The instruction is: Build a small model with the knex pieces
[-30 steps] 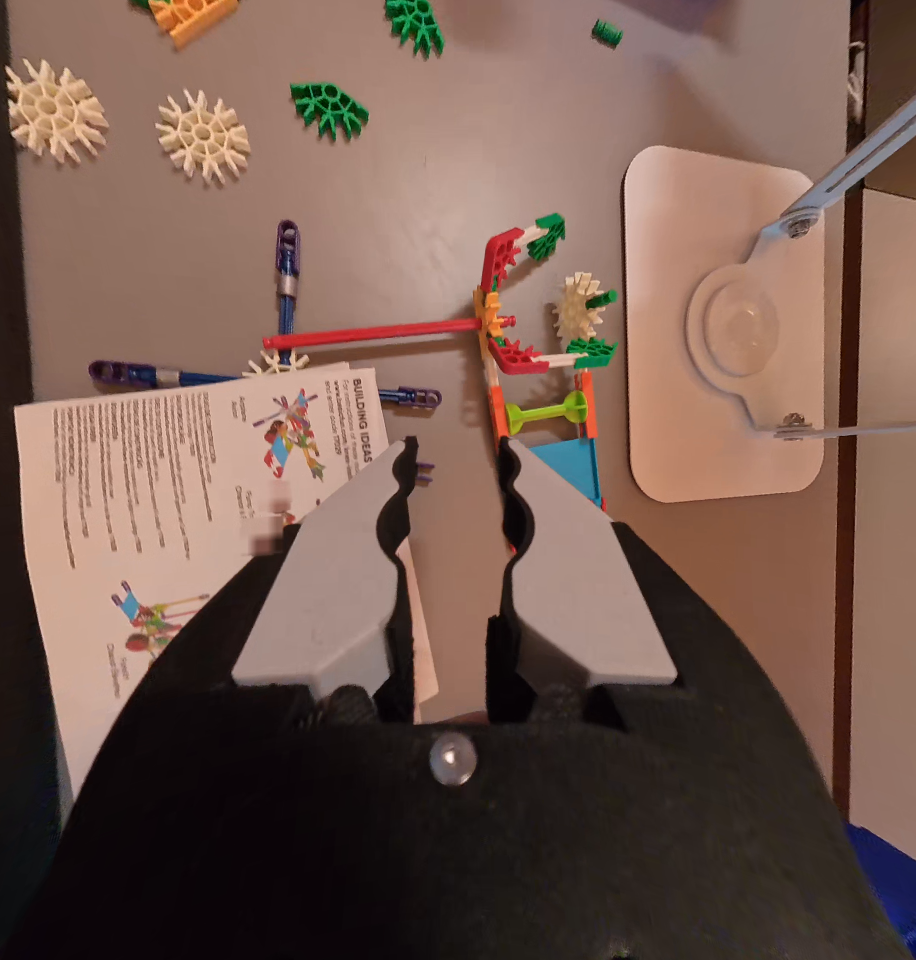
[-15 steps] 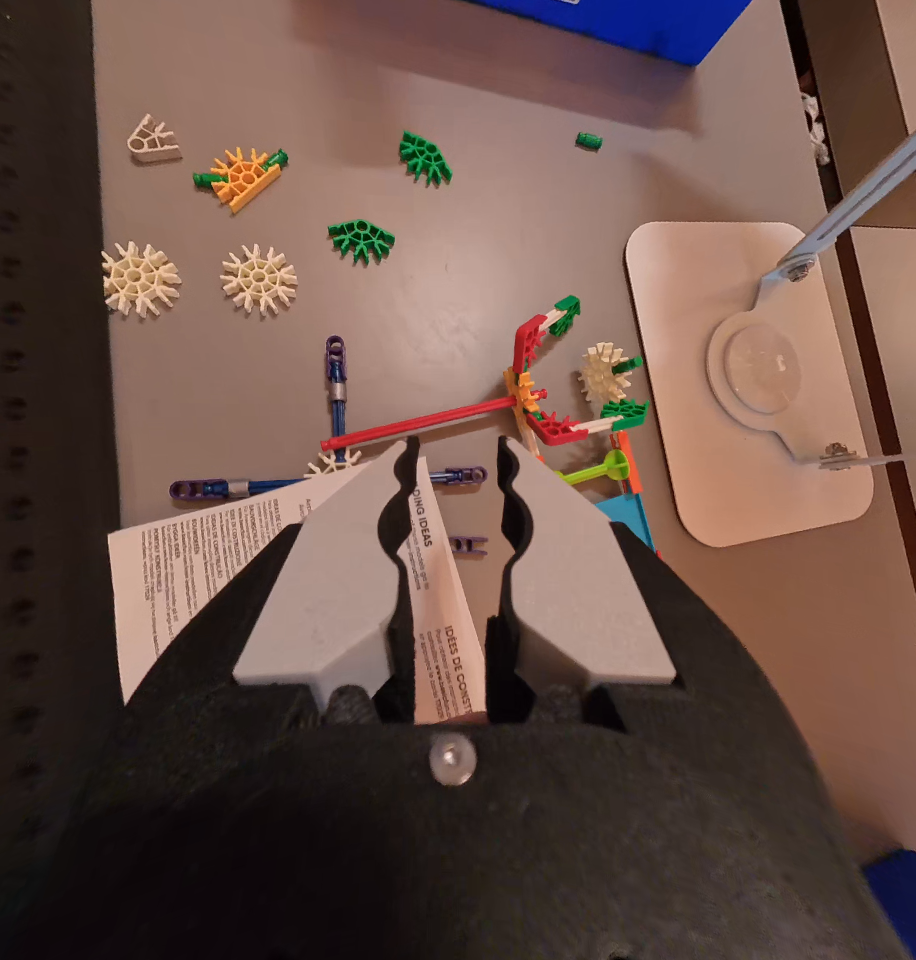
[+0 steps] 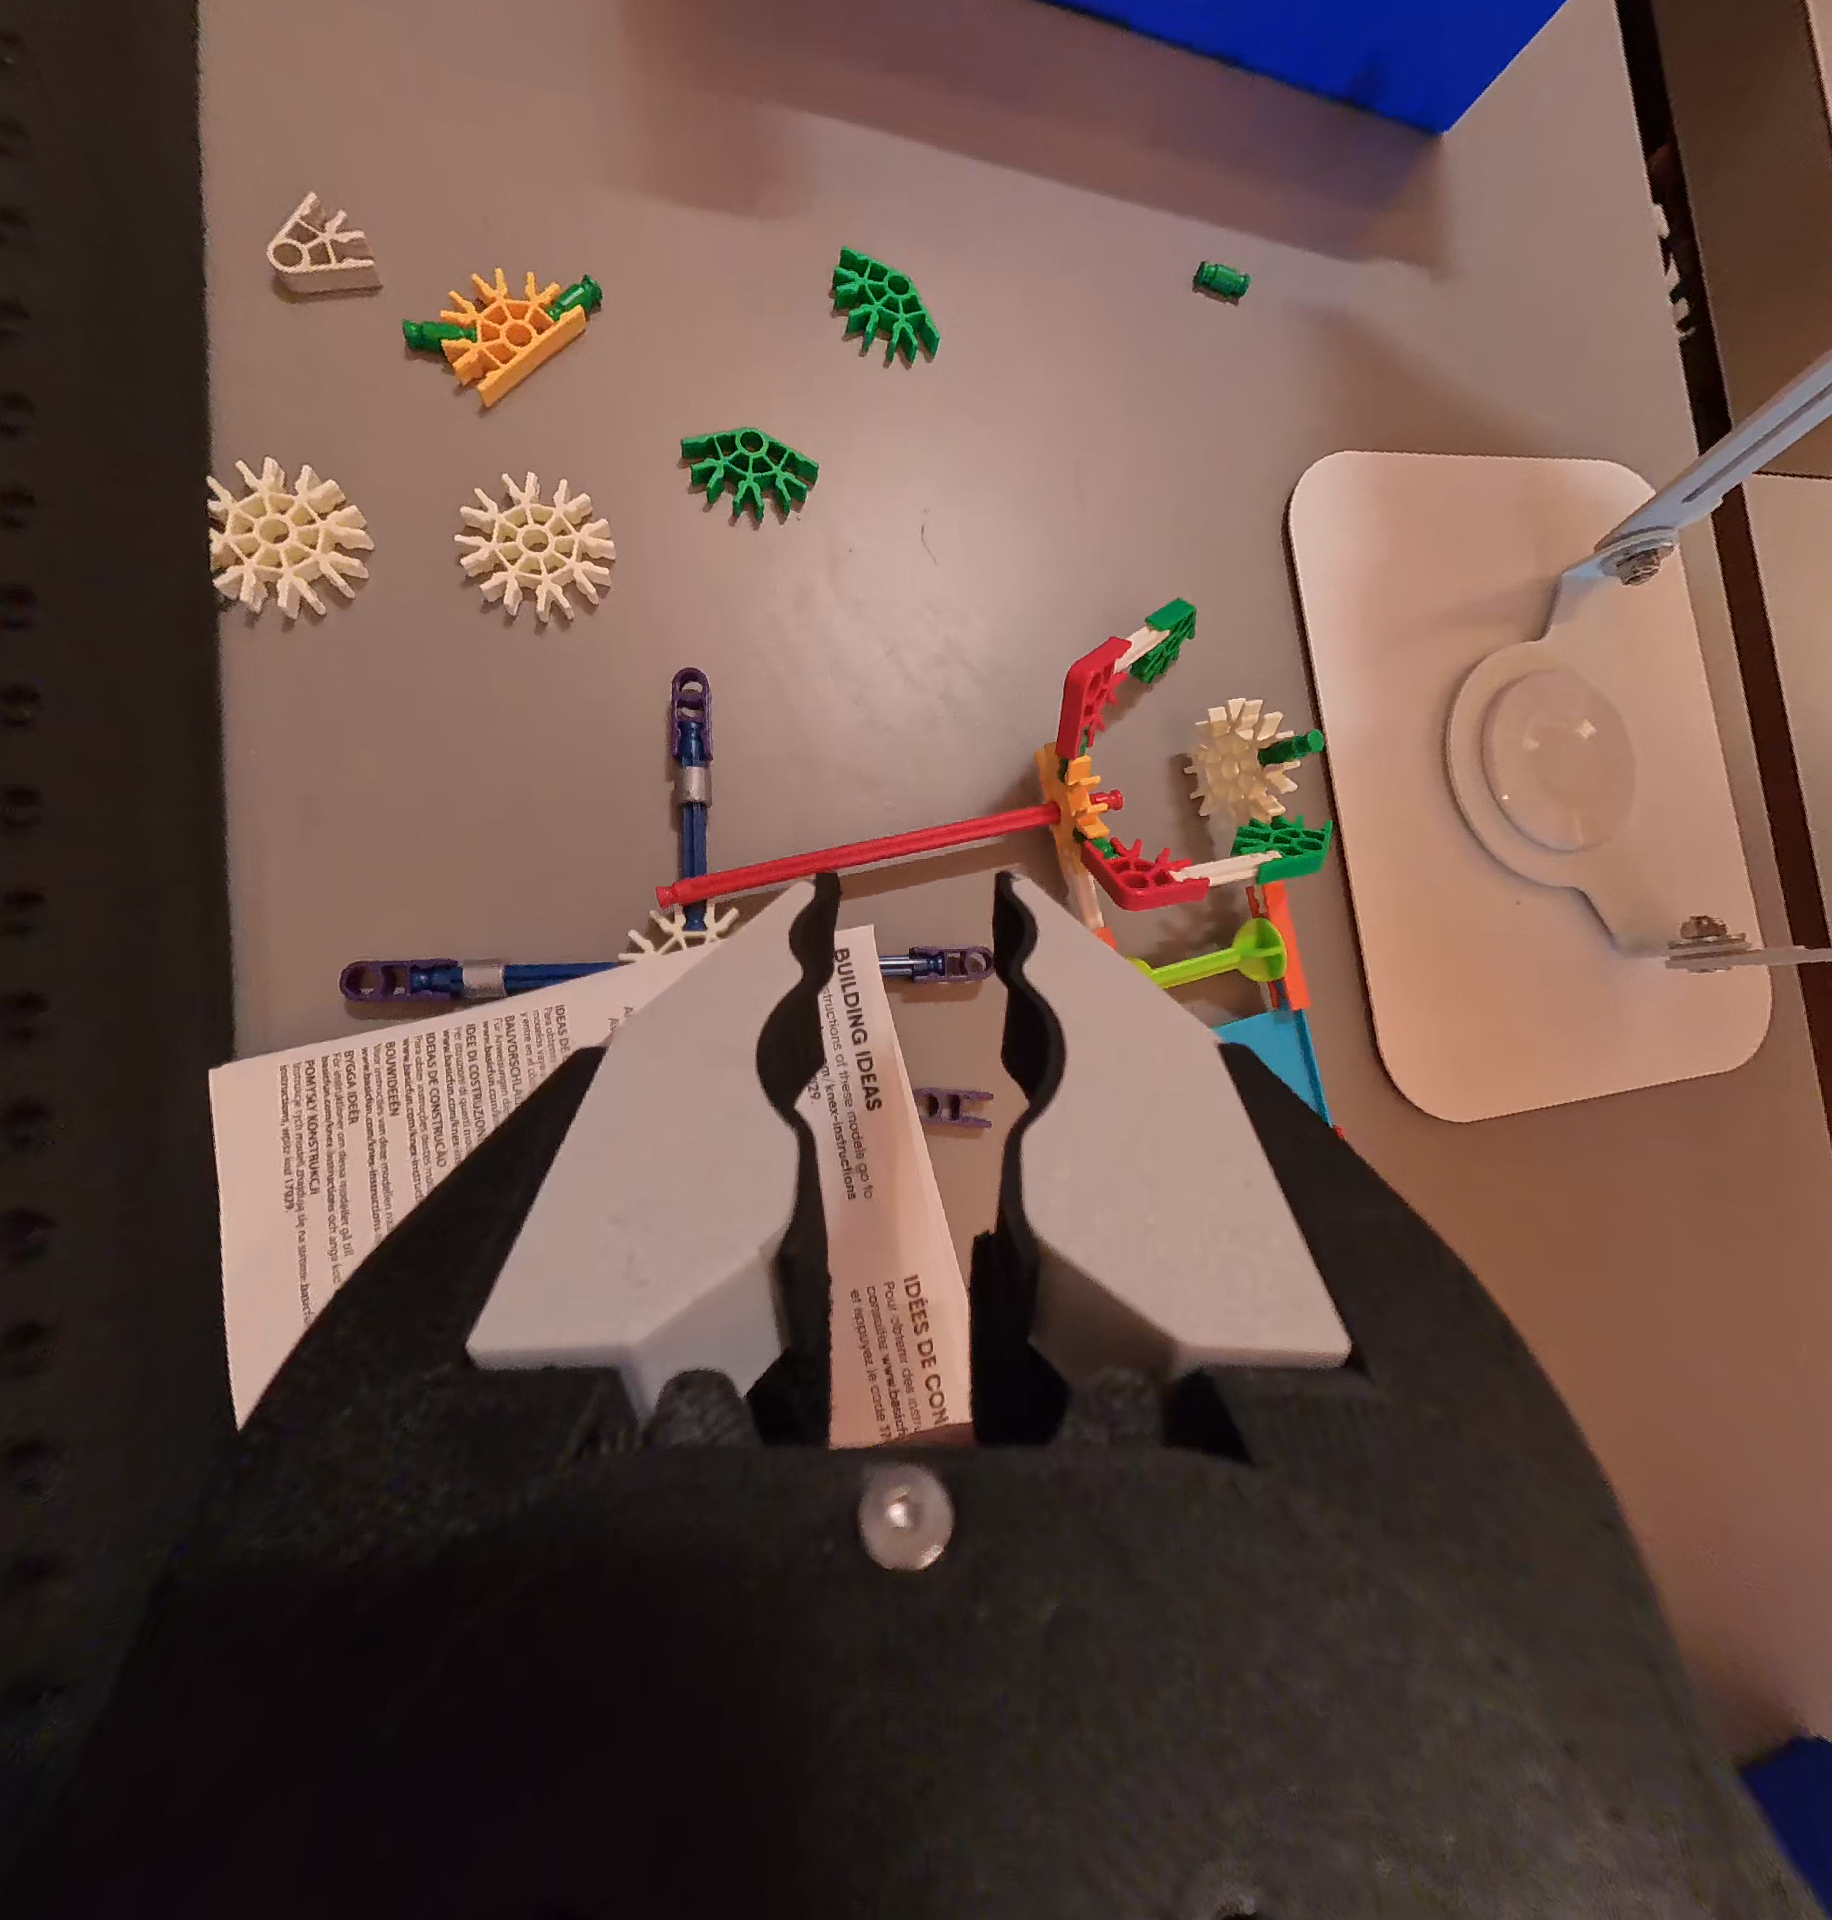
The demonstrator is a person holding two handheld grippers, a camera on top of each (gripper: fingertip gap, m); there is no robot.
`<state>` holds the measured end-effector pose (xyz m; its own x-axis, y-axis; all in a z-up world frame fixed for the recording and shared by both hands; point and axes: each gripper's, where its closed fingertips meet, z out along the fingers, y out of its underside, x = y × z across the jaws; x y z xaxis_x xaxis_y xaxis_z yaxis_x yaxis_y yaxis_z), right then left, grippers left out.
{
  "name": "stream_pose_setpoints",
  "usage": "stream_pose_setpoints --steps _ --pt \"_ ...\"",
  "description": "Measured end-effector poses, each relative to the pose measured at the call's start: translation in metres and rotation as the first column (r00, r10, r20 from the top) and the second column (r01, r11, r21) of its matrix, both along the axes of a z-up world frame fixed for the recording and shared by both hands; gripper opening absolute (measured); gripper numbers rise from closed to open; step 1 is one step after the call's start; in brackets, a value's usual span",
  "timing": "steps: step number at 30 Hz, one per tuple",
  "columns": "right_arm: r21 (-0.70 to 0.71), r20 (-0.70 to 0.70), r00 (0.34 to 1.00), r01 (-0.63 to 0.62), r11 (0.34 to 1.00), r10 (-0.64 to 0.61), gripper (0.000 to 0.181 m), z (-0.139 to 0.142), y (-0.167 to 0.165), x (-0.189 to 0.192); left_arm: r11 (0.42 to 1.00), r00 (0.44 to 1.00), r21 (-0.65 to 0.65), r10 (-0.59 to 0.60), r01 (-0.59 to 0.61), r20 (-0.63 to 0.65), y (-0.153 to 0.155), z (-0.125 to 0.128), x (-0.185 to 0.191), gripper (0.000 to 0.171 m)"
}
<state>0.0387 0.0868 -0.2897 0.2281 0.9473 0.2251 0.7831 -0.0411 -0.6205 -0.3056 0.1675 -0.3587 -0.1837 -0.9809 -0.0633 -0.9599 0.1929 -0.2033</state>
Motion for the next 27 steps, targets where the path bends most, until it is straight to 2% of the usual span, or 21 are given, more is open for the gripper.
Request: stream_pose_setpoints --steps 6,9,12,15,18,20,23,27 --pt "0.037 -0.007 1.0 0.025 0.999 -0.025 0.028 0.008 0.002 0.011 1.0 1.0 0.021 0.003 -0.004 0.024 0.004 0.002 0.003 0.019" --pt "0.061 -0.033 0.996 0.086 0.994 -0.084 0.028 0.014 0.011 0.023 0.999 0.999 0.042 0.026 -0.027 0.029 0.009 0.013 0.001 0.019" --pt "0.079 -0.101 0.979 0.186 0.979 -0.178 0.029 0.027 0.028 0.035 0.991 0.996 0.124 0.044 -0.053 0.074 0.02 0.046 0.002 0.019" --pt "0.087 -0.176 0.958 0.244 0.966 -0.226 0.029 0.041 0.038 0.041 0.977 0.976 0.195 0.046 -0.088 0.214 0.028 0.099 0.019 0.019" --pt "0.095 -0.227 0.944 0.266 0.959 -0.239 0.029 0.053 0.043 0.039 0.956 0.93 0.281 -0.029 -0.08 0.365 0.027 0.148 0.055 0.019" --pt "0.101 -0.255 0.94 0.259 0.96 -0.227 0.03 0.063 0.045 0.032 0.938 0.895 0.344 -0.117 -0.043 0.431 0.018 0.169 0.09 0.019" --pt "0.077 -0.306 0.935 0.215 0.974 -0.182 0.03 0.081 0.042 0.013 0.887 0.874 0.459 -0.26 0.048 0.41 0.0 0.176 0.141 0.019" --pt "0.039 -0.299 0.948 0.122 0.992 -0.105 0.03 0.101 0.044 -0.01 0.831 0.836 0.551 -0.356 0.079 0.418 -0.016 0.185 0.212 0.018"
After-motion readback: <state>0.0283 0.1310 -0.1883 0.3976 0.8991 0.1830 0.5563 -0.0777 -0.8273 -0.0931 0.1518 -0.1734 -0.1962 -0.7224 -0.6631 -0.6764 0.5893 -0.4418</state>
